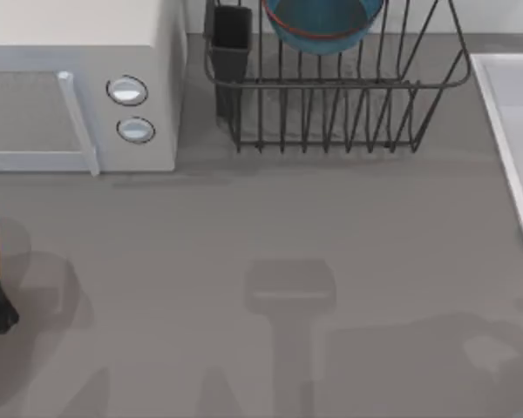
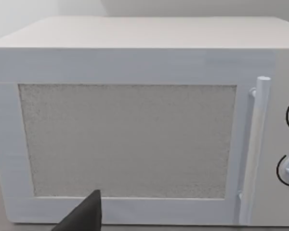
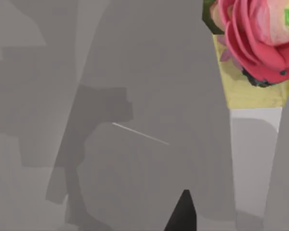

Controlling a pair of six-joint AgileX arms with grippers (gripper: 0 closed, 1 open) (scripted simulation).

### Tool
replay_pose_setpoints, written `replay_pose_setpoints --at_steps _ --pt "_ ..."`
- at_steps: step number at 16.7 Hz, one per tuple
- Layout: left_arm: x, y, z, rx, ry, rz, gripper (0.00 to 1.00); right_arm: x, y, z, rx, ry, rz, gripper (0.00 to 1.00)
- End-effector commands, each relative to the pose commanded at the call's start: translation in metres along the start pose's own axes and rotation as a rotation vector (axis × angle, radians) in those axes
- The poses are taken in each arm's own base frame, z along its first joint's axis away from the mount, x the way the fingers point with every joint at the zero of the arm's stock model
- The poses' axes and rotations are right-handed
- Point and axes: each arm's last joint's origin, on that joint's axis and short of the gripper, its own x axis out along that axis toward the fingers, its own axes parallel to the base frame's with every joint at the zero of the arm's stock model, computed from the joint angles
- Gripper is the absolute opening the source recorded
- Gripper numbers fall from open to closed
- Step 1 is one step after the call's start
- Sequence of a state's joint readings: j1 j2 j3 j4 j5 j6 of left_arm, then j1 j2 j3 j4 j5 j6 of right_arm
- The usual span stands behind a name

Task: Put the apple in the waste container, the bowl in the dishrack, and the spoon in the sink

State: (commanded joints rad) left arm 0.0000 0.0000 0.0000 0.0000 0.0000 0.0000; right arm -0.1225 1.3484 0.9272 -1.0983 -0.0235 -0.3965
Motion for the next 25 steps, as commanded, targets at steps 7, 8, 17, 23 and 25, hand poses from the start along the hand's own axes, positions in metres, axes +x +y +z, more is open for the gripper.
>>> replay_pose_setpoints --at_steps 7,8,17,23,25 --pt "0.000 0.000 0.000 0.000 0.000 0.000 1.00 -0.010 -0.019 0.042 0.001 0.059 0.026 0.00" --pt "0.000 0.000 0.000 0.000 0.000 0.000 1.00 -0.013 -0.025 0.056 -0.001 0.070 0.032 0.00" --pt "0.000 0.000 0.000 0.000 0.000 0.000 1.00 -0.017 -0.091 0.201 -0.011 0.079 0.044 0.00" --pt "0.000 0.000 0.000 0.000 0.000 0.000 1.00 0.011 -0.116 0.246 -0.003 0.036 0.030 0.00" --pt "0.000 0.000 0.000 0.000 0.000 0.000 1.00 0.021 -0.120 0.252 -0.001 0.030 0.029 0.00"
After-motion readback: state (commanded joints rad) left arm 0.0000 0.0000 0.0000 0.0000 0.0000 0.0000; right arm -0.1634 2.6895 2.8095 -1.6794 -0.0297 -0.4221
